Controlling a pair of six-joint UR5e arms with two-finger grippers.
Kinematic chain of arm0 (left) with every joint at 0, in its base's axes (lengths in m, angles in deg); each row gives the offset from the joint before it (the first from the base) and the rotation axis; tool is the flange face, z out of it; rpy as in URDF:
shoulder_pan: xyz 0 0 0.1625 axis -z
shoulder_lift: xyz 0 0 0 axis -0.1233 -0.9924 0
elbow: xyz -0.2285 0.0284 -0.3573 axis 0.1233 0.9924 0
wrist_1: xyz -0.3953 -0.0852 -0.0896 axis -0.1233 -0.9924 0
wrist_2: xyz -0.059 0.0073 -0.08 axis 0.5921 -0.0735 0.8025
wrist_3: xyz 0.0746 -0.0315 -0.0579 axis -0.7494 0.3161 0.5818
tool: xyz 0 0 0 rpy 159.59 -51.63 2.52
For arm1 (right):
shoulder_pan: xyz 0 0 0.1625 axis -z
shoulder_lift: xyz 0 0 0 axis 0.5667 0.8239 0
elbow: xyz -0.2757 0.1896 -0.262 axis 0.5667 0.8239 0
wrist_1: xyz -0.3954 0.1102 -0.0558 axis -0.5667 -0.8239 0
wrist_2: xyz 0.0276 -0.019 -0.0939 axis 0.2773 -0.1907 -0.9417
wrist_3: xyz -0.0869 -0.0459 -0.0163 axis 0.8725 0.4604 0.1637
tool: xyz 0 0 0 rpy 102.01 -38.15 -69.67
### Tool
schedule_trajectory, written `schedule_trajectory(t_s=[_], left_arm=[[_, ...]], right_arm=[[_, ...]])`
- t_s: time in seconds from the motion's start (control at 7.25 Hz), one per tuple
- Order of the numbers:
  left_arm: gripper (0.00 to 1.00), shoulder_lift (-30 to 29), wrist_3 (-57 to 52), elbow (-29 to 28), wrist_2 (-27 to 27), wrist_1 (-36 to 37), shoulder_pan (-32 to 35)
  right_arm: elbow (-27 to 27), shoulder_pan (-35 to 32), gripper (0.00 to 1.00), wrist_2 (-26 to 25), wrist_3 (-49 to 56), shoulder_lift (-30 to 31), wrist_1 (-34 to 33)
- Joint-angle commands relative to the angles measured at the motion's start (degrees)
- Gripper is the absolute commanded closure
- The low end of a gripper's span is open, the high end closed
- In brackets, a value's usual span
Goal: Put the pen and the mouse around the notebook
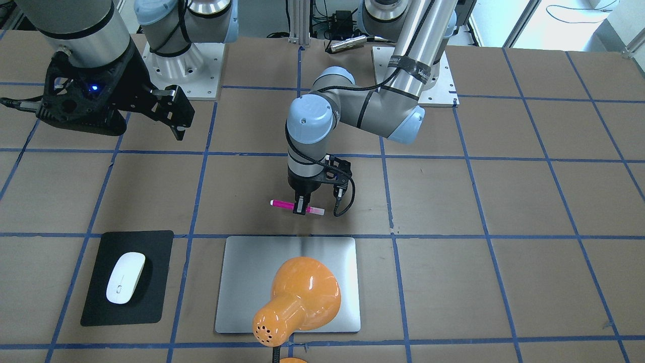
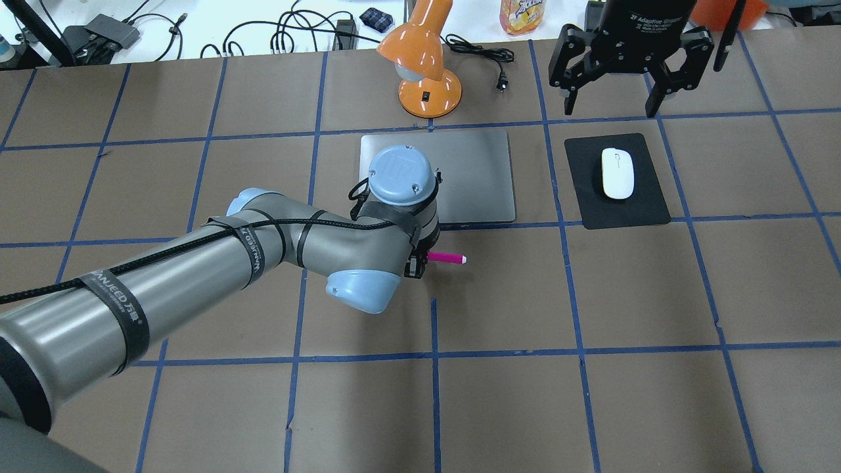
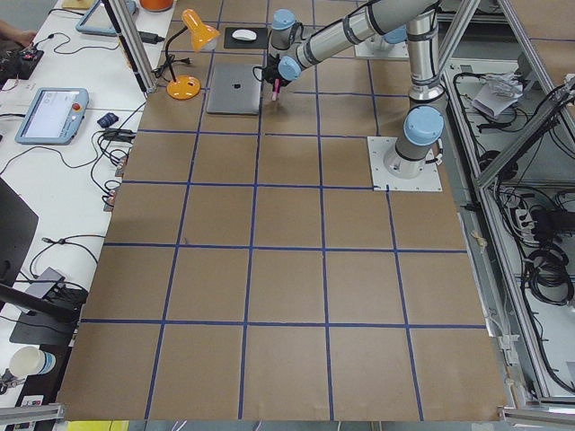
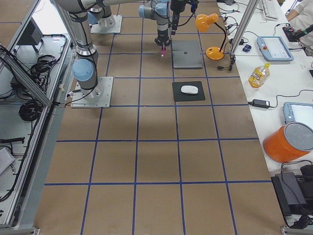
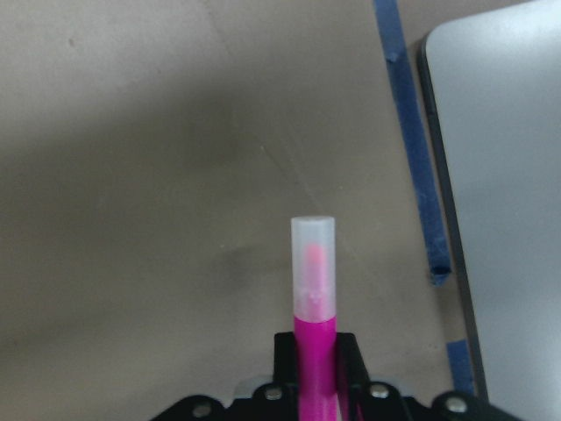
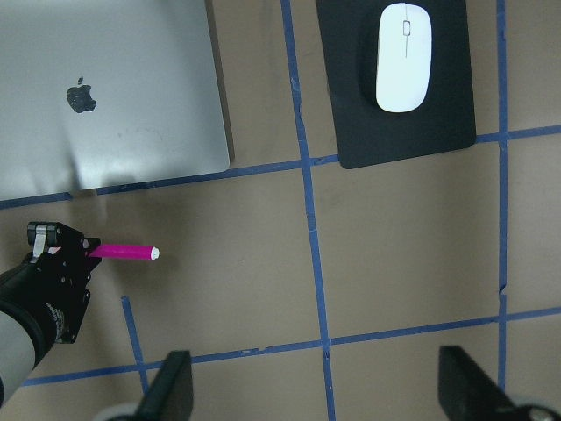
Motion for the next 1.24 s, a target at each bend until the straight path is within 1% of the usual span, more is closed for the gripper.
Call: schedule_trajectory(t_s=[0.0,0.14,0.28,0.41,0.55,0.69,0.97,1.1], left_arm=[[0.79,-0.4,0.5,0.0,0.0,-0.2,0.9],[0.18,-0.3,-0.3,0.0,0.0,0.0,0.9],[0.00,-0.3,-0.7,0.0,0.0,0.0,0.9],[0.00,0.3,-6.0,0.0,0.2,-0.3,0.8],[0.00,1.4,-17.8,-0.1,2.7,-1.1,-0.7],[0.00,2.4,-24.6,-0.4,3.3,-3.8,-3.5],[0.00,5.2,-45.0,-0.2,3.6,-4.2,-9.5],[0.00,7.5,-56.6,-0.2,3.0,-7.3,-12.5]], right_arm=[[-0.8,0.1,0.00,0.5,5.1,0.0,-2.8],[-1.6,0.1,0.00,0.5,5.2,0.3,-3.3],[-1.8,0.1,0.00,0.3,5.2,0.6,-3.6],[-2.3,0.0,0.00,0.1,5.2,0.8,-3.6],[-2.8,0.0,0.00,0.1,5.1,1.5,-3.6],[-3.9,0.0,0.00,0.3,5.1,1.6,-4.1],[-5.6,0.0,0.00,0.1,4.9,3.0,-4.4],[-7.7,0.0,0.00,0.2,4.7,4.6,-4.6]])
